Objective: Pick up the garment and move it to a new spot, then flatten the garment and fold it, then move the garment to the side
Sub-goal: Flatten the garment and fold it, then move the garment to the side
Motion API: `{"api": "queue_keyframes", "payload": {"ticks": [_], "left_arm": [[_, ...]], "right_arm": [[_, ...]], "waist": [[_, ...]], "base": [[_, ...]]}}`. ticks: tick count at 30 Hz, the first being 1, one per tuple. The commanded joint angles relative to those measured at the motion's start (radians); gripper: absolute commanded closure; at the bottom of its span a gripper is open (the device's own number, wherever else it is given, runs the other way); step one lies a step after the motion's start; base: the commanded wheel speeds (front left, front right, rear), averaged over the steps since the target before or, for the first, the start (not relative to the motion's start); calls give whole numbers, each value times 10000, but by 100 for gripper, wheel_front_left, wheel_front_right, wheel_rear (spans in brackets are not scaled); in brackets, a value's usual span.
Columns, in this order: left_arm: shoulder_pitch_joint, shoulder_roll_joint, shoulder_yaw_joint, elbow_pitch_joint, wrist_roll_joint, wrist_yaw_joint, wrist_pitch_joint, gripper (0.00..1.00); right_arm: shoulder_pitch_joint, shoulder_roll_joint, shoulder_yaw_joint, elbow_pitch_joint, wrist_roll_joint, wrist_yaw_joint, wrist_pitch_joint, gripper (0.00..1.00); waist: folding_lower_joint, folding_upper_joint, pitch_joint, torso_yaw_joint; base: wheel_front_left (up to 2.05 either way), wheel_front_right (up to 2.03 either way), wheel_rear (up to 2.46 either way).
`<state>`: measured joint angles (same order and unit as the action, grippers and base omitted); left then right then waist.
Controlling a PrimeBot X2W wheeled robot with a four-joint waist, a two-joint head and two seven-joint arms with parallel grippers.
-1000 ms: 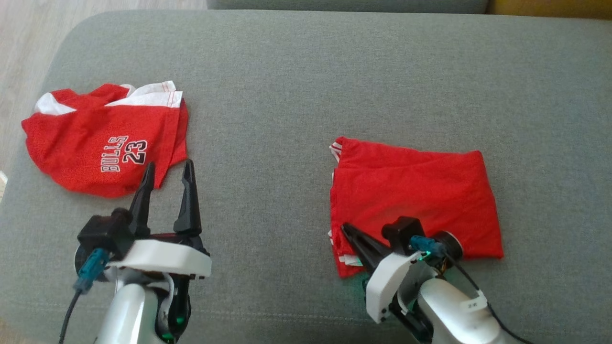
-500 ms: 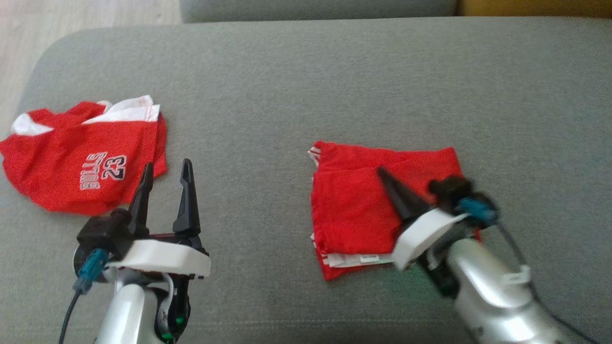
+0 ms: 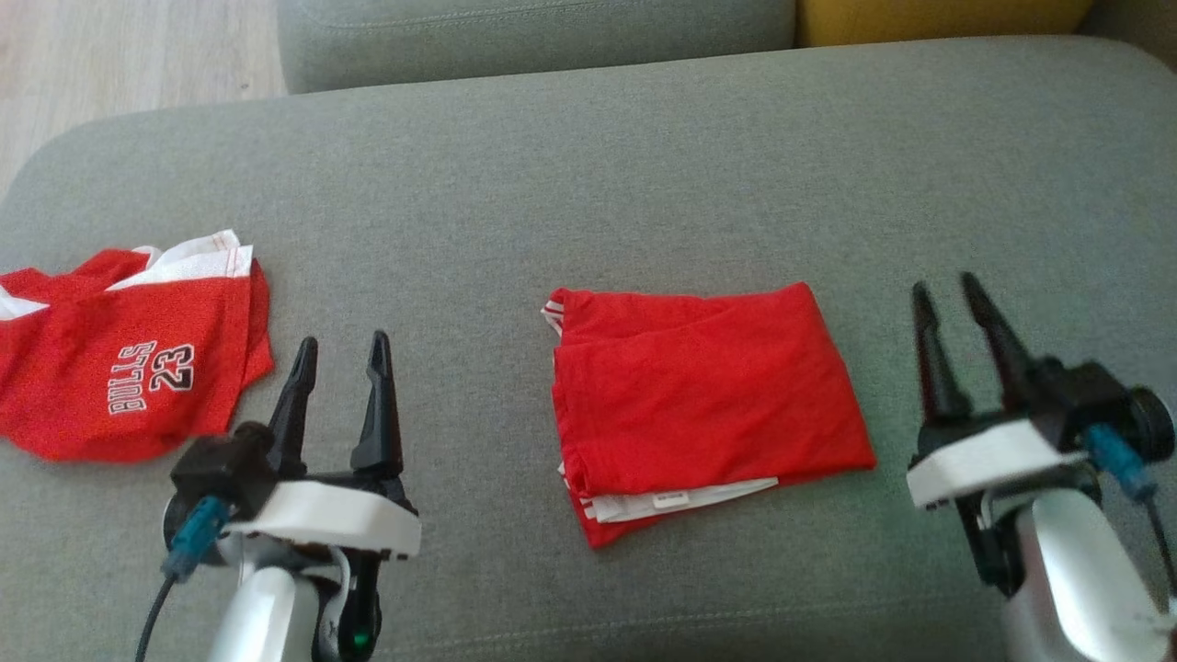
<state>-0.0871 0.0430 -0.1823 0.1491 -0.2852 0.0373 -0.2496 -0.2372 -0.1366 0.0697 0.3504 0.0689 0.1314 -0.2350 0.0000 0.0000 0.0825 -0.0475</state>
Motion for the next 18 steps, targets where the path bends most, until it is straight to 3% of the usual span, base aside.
{"api": "queue_keyframes", "payload": {"ticks": [1,7,18], "left_arm": [[-162,72,288,-328,-56,91,-122,0],[-93,72,202,-323,-118,60,-122,0],[-42,72,300,-468,41,84,-122,0]], "right_arm": [[-75,120,108,-512,-236,-7,34,0],[812,609,-909,-1589,-770,-7,113,0],[1133,819,-1005,-2023,-871,-7,276,0]], "waist": [[0,0,0,-7],[0,0,-41,52],[0,0,-11,68]], "base": [[0,0,0],[0,0,0],[0,0,0]]}}
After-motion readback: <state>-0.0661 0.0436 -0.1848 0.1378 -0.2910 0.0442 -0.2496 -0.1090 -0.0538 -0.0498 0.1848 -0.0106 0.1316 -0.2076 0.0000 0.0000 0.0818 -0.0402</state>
